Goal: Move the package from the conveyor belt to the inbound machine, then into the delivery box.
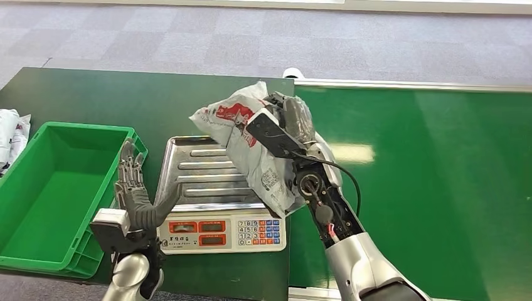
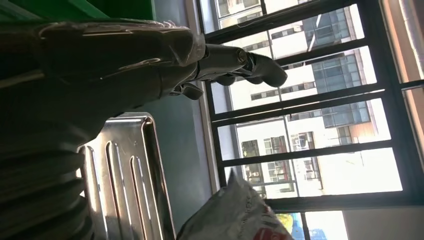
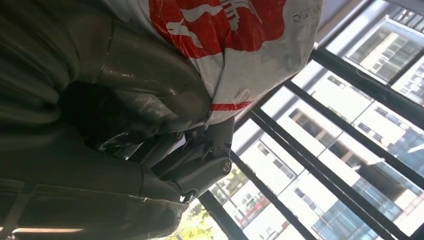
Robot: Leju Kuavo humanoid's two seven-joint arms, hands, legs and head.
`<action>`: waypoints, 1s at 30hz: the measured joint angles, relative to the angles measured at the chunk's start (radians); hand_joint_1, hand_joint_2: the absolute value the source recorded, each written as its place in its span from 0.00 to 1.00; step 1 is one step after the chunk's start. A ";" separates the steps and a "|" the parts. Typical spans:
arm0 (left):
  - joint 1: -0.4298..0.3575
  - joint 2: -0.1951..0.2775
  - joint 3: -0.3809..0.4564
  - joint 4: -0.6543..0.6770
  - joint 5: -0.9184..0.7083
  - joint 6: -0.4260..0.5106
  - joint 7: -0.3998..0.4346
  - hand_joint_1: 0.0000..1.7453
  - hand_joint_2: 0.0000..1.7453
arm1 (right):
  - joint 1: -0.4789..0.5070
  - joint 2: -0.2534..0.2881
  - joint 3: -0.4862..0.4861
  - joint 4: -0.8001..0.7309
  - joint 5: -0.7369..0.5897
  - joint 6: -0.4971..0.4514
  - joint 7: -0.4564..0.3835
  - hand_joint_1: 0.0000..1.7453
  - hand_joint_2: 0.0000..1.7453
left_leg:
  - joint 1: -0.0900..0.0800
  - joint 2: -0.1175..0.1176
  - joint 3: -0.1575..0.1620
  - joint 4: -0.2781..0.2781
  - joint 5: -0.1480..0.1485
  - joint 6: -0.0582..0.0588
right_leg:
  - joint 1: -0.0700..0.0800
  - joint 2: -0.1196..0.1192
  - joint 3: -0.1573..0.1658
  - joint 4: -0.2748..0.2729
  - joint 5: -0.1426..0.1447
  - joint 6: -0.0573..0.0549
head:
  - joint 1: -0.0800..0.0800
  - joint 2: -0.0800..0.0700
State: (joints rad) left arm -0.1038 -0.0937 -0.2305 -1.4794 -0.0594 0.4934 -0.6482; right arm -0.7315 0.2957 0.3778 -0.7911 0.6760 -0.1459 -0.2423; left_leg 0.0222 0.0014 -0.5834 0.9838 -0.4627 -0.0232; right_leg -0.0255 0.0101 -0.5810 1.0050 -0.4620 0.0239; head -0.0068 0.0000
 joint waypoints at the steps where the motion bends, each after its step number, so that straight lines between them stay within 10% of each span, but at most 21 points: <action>1: 0.000 0.000 0.008 -0.006 0.000 0.004 0.000 0.00 1.00 | -0.006 0.003 0.004 0.029 -0.003 0.000 0.004 0.75 1.00 | 0.000 0.000 0.000 0.000 0.000 0.000 | 0.000 0.000 0.000 0.000 0.000 0.000 | 0.000 0.000; 4: -0.001 0.000 0.032 -0.022 0.000 0.012 0.000 0.00 1.00 | -0.020 0.005 0.009 0.106 -0.007 -0.004 0.023 0.00 1.00 | 0.000 0.000 0.000 0.000 0.000 0.000 | 0.000 0.000 0.000 0.000 0.000 0.000 | 0.000 0.000; 18: -0.004 -0.022 0.092 -0.056 -0.014 0.002 0.019 0.00 1.00 | -0.049 0.003 -0.003 0.268 -0.002 -0.053 0.072 0.00 1.00 | 0.000 0.000 0.000 0.000 0.000 0.000 | 0.000 0.000 0.000 0.000 0.000 0.000 | 0.000 0.000; 30: -0.035 -0.051 0.047 -0.083 -0.083 -0.111 0.078 0.00 1.00 | 0.039 0.004 0.002 -0.064 -0.036 -0.100 0.005 0.00 1.00 | 0.000 0.000 0.000 0.000 0.000 0.000 | 0.000 0.000 -0.001 0.000 0.000 0.000 | 0.000 0.000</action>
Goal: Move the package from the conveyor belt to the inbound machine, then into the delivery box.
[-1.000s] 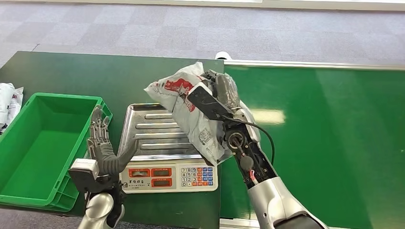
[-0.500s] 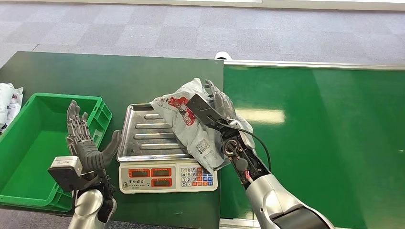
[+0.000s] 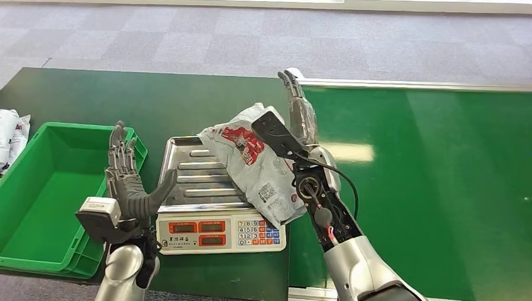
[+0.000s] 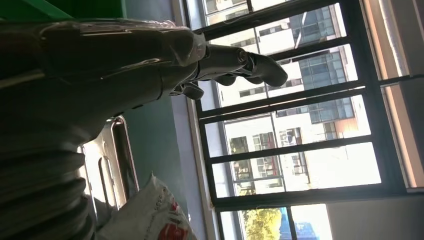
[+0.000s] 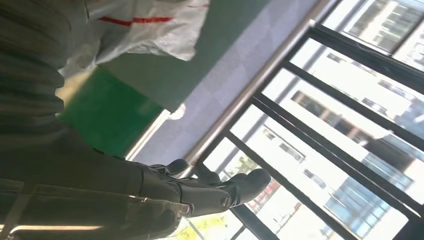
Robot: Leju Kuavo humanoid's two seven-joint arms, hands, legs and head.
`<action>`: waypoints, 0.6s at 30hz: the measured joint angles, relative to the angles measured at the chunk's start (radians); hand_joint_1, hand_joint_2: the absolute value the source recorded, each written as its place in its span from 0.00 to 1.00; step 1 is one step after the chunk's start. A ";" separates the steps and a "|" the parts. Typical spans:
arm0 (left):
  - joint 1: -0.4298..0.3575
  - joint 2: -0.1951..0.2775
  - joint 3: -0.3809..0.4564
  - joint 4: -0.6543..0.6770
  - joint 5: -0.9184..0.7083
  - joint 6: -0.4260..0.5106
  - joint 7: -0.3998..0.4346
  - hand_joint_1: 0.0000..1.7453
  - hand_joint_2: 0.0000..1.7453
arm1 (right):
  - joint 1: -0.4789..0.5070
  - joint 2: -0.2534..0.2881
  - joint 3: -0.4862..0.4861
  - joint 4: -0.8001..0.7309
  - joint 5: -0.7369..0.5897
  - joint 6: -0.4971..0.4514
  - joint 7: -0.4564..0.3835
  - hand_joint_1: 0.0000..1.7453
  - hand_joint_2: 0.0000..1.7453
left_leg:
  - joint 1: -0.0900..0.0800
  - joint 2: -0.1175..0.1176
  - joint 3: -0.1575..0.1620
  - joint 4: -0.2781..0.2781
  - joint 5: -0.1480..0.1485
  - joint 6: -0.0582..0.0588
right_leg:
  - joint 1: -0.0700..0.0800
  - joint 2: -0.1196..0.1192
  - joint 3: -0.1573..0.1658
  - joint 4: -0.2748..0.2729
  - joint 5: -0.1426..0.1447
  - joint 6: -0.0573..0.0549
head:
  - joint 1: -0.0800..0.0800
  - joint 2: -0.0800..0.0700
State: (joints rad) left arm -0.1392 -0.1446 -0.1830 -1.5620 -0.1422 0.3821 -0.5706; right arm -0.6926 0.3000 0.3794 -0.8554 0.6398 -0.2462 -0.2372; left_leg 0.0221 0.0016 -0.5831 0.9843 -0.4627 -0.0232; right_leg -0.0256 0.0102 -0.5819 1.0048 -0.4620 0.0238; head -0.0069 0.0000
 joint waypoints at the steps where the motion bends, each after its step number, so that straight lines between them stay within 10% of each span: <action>1: -0.008 -0.002 -0.008 0.000 -0.010 -0.010 0.008 0.00 1.00 | 0.014 0.000 0.002 -0.041 -0.011 -0.006 -0.008 0.00 1.00 | 0.000 0.000 0.000 0.000 0.000 0.000 | 0.000 0.000 0.000 0.000 0.000 0.000 | 0.000 0.000; 10: -0.135 -0.002 -0.098 0.074 -0.129 -0.113 0.181 0.00 1.00 | 0.177 -0.001 0.008 -0.360 -0.221 -0.184 -0.213 0.00 1.00 | 0.000 0.000 0.000 0.000 0.000 0.000 | 0.000 0.000 0.000 0.000 0.000 0.000 | 0.000 0.000; 18: -0.352 -0.042 -0.196 0.415 -0.359 -0.146 0.350 0.00 1.00 | 0.322 -0.007 0.069 -0.534 -0.307 -0.281 -0.314 0.00 1.00 | 0.000 0.000 0.001 0.000 0.000 0.000 | 0.000 0.000 0.000 0.000 0.000 0.000 | 0.000 0.000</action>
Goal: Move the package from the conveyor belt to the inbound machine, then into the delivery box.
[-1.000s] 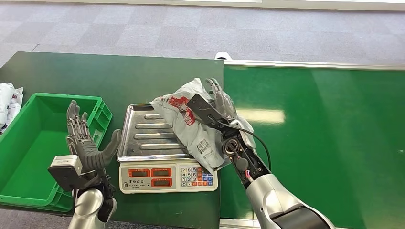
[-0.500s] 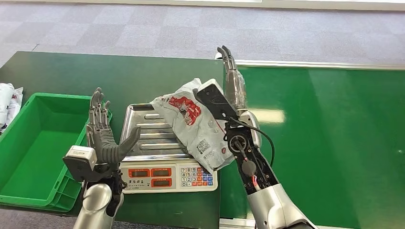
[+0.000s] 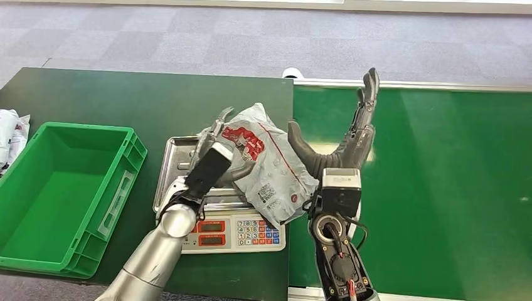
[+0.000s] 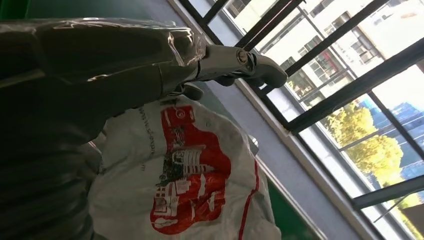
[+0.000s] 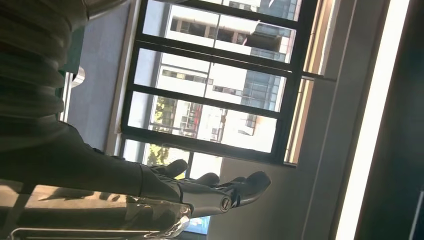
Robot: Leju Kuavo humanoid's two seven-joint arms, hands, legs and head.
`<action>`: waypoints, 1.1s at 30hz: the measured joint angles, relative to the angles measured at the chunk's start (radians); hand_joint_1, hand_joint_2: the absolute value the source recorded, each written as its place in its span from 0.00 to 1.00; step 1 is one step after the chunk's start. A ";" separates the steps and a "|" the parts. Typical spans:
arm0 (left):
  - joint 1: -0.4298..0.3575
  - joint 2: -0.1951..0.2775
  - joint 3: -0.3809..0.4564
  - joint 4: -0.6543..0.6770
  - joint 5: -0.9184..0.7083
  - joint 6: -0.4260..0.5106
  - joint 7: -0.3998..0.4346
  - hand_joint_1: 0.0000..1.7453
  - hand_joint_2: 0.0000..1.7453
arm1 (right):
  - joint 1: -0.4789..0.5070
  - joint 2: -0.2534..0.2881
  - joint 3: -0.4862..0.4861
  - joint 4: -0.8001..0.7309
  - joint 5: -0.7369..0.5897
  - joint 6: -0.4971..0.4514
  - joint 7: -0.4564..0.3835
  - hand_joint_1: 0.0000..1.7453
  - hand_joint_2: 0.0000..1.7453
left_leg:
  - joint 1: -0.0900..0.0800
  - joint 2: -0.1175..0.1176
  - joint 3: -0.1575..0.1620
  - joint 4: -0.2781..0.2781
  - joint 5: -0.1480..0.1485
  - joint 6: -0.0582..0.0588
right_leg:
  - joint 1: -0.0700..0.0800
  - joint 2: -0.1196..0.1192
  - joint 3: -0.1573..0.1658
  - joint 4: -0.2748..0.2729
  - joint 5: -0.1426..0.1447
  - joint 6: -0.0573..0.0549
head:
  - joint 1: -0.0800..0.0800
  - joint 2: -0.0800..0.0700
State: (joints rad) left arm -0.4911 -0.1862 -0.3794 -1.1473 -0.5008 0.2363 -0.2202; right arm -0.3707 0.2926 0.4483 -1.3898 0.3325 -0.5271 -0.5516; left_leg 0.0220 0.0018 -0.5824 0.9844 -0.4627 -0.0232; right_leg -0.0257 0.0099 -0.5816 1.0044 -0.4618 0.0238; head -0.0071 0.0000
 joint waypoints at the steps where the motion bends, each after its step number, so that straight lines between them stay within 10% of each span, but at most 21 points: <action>1: -0.025 -0.009 -0.011 0.049 -0.022 -0.011 0.013 0.00 1.00 | 0.015 -0.004 0.010 -0.020 -0.001 -0.009 -0.009 0.00 1.00 | 0.000 0.000 0.000 0.000 0.000 0.000 | 0.000 0.000 0.000 0.000 0.000 0.000 | 0.000 0.000; 7: -0.169 -0.067 -0.077 0.375 -0.109 -0.098 0.052 0.01 1.00 | 0.098 -0.033 0.067 -0.119 -0.021 -0.022 -0.035 0.00 1.00 | 0.000 0.000 0.000 0.000 -0.001 0.000 | 0.000 0.000 0.000 0.000 0.000 0.000 | 0.000 0.000; 14: -0.273 -0.097 -0.137 0.569 -0.217 -0.148 0.141 0.98 1.00 | 0.109 -0.055 0.081 -0.134 -0.042 -0.021 -0.028 0.00 1.00 | 0.000 -0.001 0.003 0.000 -0.001 0.000 | 0.000 0.000 0.005 0.000 0.000 0.000 | 0.000 0.000; 22: -0.328 -0.103 -0.142 0.636 -0.193 -0.120 0.146 1.00 1.00 | 0.109 -0.079 0.068 -0.127 -0.051 0.010 0.007 0.00 1.00 | 0.000 -0.001 0.010 0.000 -0.001 0.000 | 0.000 0.000 0.012 0.000 0.000 0.000 | 0.000 0.000; 33: -0.279 -0.093 -0.011 0.586 0.053 -0.061 -0.056 1.00 1.00 | 0.108 -0.086 0.053 -0.112 -0.041 0.032 0.028 0.00 1.00 | 0.000 0.000 0.008 0.000 0.000 0.000 | 0.000 0.000 0.009 0.000 0.000 0.000 | 0.000 0.000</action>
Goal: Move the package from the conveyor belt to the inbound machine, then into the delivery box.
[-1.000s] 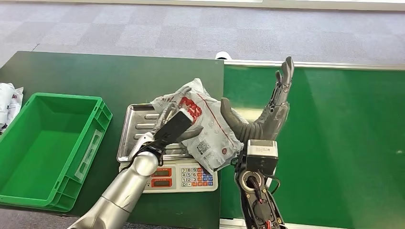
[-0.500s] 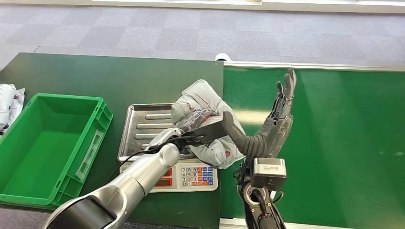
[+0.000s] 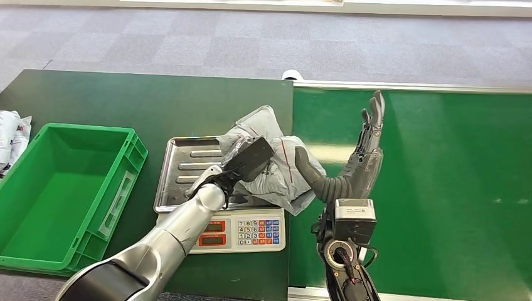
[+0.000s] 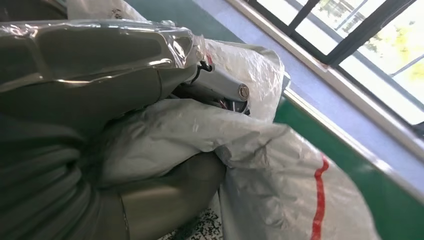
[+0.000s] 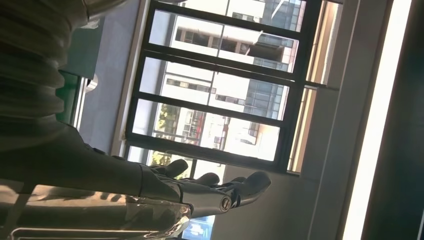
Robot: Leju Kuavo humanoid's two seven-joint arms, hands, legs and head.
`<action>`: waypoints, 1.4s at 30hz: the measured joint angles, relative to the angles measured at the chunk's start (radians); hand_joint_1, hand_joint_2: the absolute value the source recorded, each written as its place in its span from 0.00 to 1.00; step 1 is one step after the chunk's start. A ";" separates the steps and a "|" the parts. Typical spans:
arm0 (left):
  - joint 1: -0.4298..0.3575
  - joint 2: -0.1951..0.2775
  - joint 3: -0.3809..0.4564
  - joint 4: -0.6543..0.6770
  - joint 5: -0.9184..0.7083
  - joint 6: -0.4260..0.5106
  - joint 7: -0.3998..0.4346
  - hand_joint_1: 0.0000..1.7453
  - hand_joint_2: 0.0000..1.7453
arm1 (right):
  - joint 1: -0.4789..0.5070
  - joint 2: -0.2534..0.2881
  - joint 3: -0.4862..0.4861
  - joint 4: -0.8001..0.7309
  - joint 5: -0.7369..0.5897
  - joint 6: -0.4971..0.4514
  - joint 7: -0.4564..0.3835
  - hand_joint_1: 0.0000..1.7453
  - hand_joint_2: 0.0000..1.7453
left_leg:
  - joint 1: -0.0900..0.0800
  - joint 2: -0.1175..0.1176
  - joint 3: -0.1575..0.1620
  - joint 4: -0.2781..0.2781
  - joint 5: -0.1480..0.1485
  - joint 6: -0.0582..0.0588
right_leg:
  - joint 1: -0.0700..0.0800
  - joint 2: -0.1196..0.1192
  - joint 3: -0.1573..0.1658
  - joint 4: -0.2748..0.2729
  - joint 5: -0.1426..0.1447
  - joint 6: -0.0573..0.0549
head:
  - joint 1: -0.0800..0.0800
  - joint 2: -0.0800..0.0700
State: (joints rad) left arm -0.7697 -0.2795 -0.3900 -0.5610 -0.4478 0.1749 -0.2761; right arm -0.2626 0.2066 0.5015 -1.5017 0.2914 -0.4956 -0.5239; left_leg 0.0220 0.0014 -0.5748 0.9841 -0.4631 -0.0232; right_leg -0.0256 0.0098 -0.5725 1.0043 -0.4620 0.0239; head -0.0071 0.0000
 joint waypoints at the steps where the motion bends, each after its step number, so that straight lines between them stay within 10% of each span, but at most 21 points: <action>1: 0.016 0.003 0.017 -0.029 0.050 -0.007 -0.023 1.00 1.00 | 0.000 0.000 0.000 0.003 0.000 0.001 0.000 0.00 1.00 | 0.000 0.000 -0.001 0.000 0.000 0.000 | 0.000 0.000 -0.001 0.000 0.000 0.000 | 0.000 0.000; 8: 0.174 0.081 0.075 -0.460 0.281 0.093 -0.082 1.00 1.00 | 0.013 -0.016 -0.012 0.024 0.000 -0.011 -0.002 0.00 1.00 | 0.000 0.001 -0.006 0.000 0.000 0.000 | 0.000 0.001 -0.007 0.000 0.000 0.000 | 0.000 0.000; 19: 0.351 0.221 0.214 -0.949 0.102 0.403 -0.131 1.00 1.00 | 0.115 -0.038 -0.081 0.032 -0.004 -0.058 -0.012 0.00 1.00 | 0.000 0.001 -0.009 0.000 0.000 0.000 | 0.000 0.001 -0.009 0.000 -0.001 0.000 | 0.000 0.000; 36: 0.452 0.395 0.782 -0.687 -0.375 0.520 0.170 0.99 1.00 | 0.188 -0.025 -0.117 0.079 -0.007 -0.027 -0.003 0.00 1.00 | 0.001 0.004 -0.010 -0.001 0.000 -0.001 | 0.001 0.002 -0.011 0.001 -0.001 -0.001 | 0.000 0.000; 37: 0.453 0.400 0.799 -0.671 -0.381 0.520 0.173 0.94 1.00 | 0.188 -0.023 -0.118 0.083 -0.007 -0.026 -0.002 0.00 1.00 | 0.001 0.004 -0.010 -0.001 0.000 -0.001 | 0.001 0.002 -0.011 0.001 -0.001 -0.001 | 0.000 0.000; 41: 0.454 0.410 0.839 -0.638 -0.396 0.515 0.192 0.00 1.00 | 0.187 -0.018 -0.119 0.095 -0.006 -0.023 0.002 0.00 1.00 | 0.001 0.003 -0.010 -0.001 0.000 -0.001 | 0.001 0.002 -0.011 0.001 -0.001 -0.001 | 0.000 0.000; 42: 0.454 0.412 0.844 -0.635 -0.400 0.508 0.201 0.00 1.00 | 0.187 -0.017 -0.120 0.097 -0.004 -0.022 0.005 0.00 1.00 | 0.001 0.003 -0.010 -0.001 0.000 -0.001 | 0.001 0.002 -0.011 0.001 -0.001 -0.001 | 0.000 0.000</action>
State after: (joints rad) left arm -0.3153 0.1323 0.4538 -1.1958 -0.8480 0.6834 -0.0751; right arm -0.0754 0.1897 0.3816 -1.4046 0.2869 -0.5179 -0.5184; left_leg 0.0228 0.0048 -0.5844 0.9832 -0.4636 -0.0238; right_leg -0.0247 0.0120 -0.5834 1.0049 -0.4631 0.0230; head -0.0068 0.0000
